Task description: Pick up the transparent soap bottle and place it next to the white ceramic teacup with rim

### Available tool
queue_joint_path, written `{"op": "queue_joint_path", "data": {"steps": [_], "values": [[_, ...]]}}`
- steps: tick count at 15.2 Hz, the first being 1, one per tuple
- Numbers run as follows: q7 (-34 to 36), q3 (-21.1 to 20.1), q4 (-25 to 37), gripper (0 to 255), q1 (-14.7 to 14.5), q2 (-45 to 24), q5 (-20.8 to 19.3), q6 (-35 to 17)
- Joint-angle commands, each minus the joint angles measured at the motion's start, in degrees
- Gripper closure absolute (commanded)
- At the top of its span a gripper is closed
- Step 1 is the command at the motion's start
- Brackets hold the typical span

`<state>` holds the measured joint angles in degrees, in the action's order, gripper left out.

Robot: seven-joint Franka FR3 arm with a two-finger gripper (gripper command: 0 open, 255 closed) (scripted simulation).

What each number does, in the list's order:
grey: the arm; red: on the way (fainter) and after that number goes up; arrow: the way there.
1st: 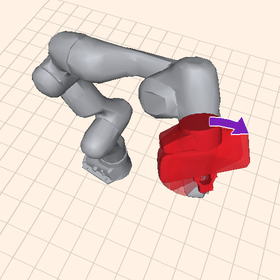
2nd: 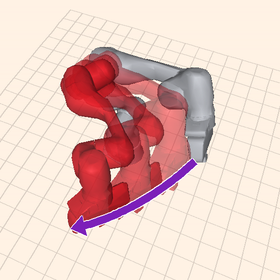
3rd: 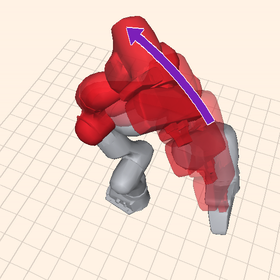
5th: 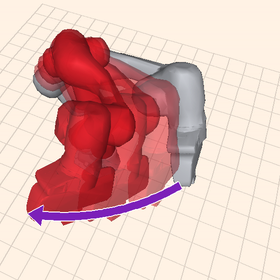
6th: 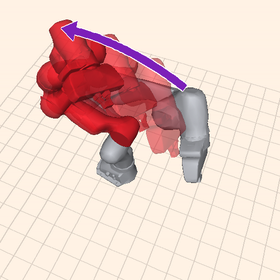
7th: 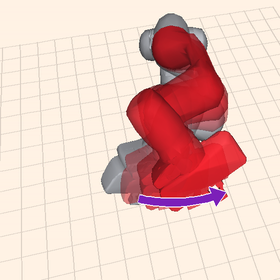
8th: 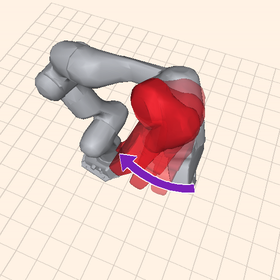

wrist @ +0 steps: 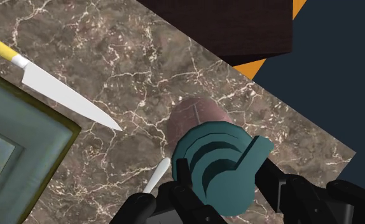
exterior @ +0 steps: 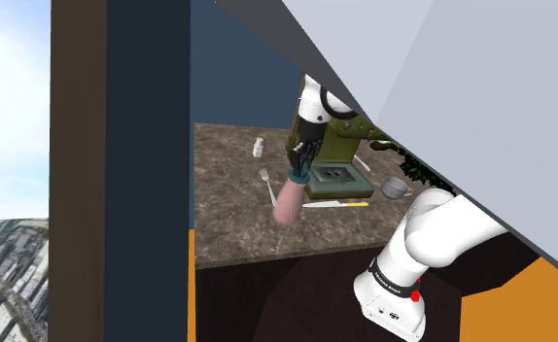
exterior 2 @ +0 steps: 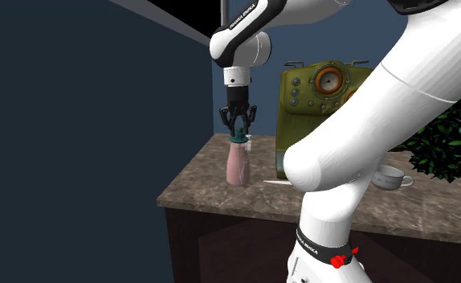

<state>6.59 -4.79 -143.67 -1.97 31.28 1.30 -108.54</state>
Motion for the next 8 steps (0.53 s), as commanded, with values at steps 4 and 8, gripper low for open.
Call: {"op": "queue_joint_path", "data": {"steps": [4,8], "values": [[-0.1,0.1,3.4,255,0.0,0.7,0.0,4.1],[-0.1,0.2,6.2,255,0.1,1.1,-0.1,7.3]]}}
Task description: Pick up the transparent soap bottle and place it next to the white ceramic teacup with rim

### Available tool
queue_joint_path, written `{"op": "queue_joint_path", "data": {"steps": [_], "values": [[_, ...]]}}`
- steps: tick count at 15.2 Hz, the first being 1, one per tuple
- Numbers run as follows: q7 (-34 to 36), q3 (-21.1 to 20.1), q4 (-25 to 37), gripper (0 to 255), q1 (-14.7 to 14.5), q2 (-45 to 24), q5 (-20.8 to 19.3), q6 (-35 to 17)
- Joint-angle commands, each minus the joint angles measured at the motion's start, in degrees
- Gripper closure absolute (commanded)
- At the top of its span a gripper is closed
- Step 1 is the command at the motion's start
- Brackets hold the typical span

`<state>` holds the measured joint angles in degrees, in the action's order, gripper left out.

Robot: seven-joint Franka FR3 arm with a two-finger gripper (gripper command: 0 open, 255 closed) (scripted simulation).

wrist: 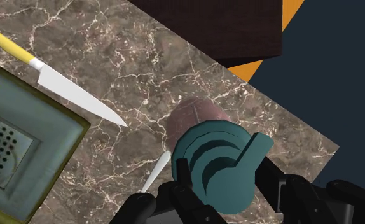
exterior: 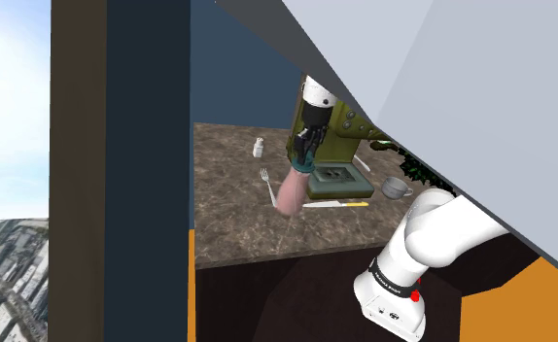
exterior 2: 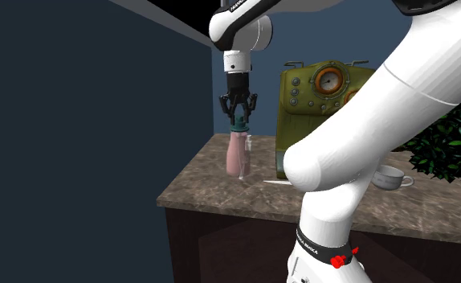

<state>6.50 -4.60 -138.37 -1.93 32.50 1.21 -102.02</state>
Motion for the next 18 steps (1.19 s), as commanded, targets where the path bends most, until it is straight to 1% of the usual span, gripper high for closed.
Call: {"op": "queue_joint_path", "data": {"steps": [1,18], "values": [[0.0,0.0,1.7,255,0.0,-0.1,0.0,1.6],[-0.2,0.3,15.7,255,0.2,-1.3,-0.3,14.4]]}}
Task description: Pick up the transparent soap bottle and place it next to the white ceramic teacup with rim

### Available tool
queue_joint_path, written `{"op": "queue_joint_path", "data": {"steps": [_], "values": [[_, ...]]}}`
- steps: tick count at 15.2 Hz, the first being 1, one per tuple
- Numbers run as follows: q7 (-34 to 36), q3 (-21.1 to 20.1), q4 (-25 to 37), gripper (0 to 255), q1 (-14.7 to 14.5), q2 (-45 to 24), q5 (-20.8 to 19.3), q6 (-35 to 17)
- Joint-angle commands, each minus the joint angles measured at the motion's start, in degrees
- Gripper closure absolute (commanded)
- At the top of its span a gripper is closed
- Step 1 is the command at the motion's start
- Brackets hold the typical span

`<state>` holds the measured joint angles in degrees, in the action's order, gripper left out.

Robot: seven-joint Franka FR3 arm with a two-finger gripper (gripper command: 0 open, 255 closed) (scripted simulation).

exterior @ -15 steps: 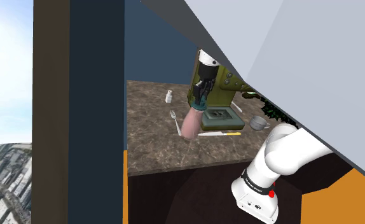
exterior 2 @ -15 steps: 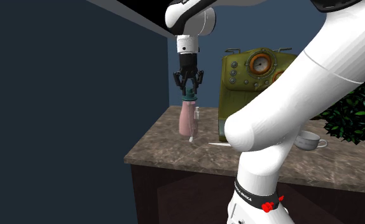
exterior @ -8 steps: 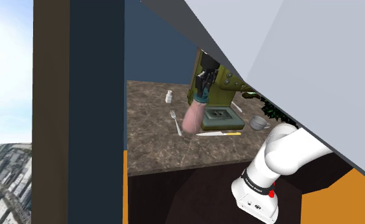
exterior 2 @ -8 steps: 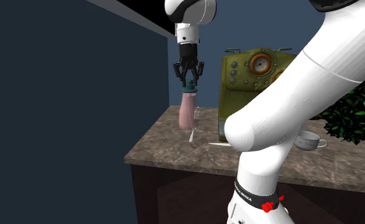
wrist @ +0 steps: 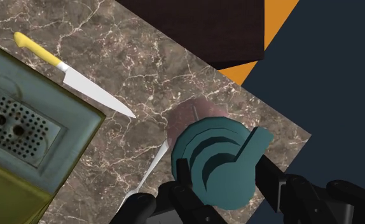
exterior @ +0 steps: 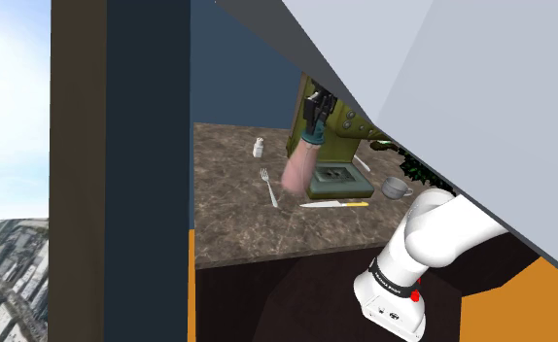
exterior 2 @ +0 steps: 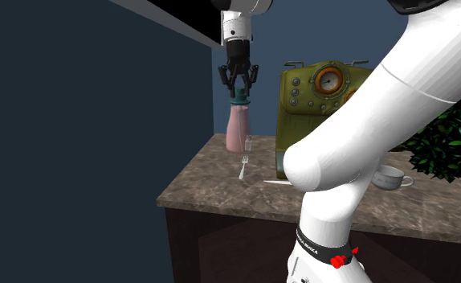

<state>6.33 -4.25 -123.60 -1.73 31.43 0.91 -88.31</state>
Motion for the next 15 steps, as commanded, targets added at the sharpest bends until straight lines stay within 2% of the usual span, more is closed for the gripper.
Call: {"op": "queue_joint_path", "data": {"steps": [1,15], "values": [[0.0,0.0,1.9,255,0.0,-0.4,0.0,1.5],[0.0,0.1,16.0,255,0.2,-4.1,-0.3,11.9]]}}
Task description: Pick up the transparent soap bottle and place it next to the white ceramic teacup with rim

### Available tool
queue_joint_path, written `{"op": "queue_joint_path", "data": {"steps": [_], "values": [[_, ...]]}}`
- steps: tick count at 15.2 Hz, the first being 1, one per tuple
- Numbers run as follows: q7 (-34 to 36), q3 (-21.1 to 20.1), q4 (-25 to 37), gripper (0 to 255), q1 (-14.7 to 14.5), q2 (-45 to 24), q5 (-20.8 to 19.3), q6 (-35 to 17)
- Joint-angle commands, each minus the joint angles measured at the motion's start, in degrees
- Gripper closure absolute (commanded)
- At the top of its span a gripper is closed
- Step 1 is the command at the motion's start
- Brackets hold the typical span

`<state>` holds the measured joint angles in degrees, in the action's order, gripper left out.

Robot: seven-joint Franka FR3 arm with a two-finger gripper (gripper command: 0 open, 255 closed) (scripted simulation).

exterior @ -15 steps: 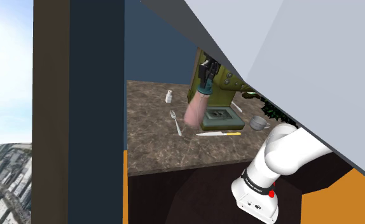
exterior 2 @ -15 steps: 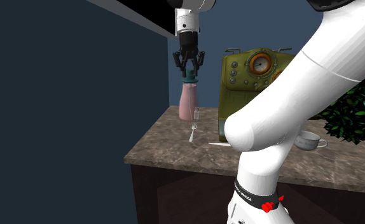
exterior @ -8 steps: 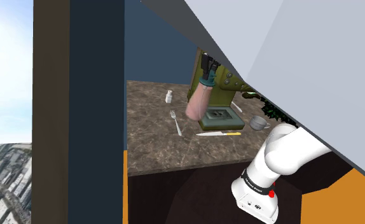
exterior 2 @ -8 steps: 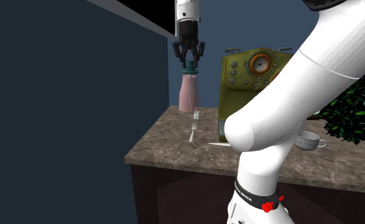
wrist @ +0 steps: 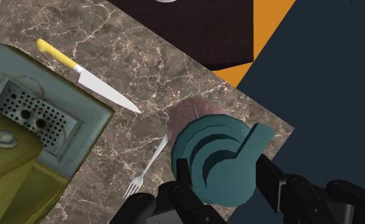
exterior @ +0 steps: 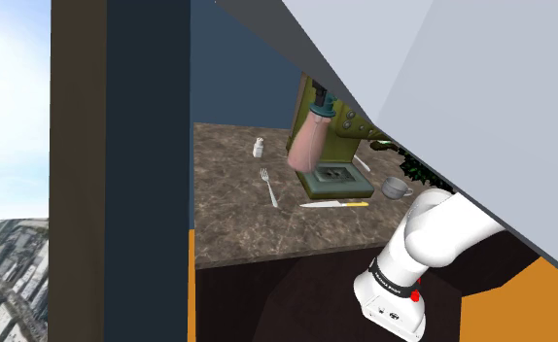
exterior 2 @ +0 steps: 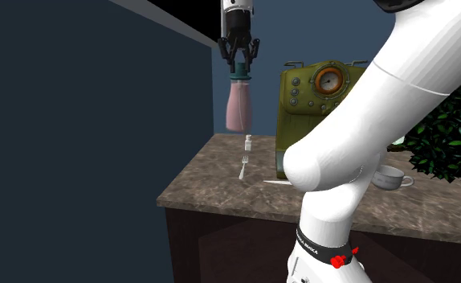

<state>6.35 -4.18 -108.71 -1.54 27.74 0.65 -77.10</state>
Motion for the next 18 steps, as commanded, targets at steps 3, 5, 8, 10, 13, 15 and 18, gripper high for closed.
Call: {"op": "queue_joint_path", "data": {"steps": [3,5,8,10,13,15,18], "values": [[0.0,0.0,4.5,255,0.1,-1.5,-0.1,3.0],[0.0,0.0,6.9,255,0.1,-2.3,-0.1,4.6],[0.0,0.0,9.9,255,0.1,-3.4,-0.2,6.5],[-2.6,1.9,7.8,255,0.7,-0.9,-1.1,6.9],[-6.5,4.7,5.2,255,1.6,2.4,-2.8,7.6],[-9.1,6.7,3.8,255,2.1,4.4,-4.1,8.0],[-13.1,9.7,2.2,255,2.9,7.0,-6.3,8.7]]}}
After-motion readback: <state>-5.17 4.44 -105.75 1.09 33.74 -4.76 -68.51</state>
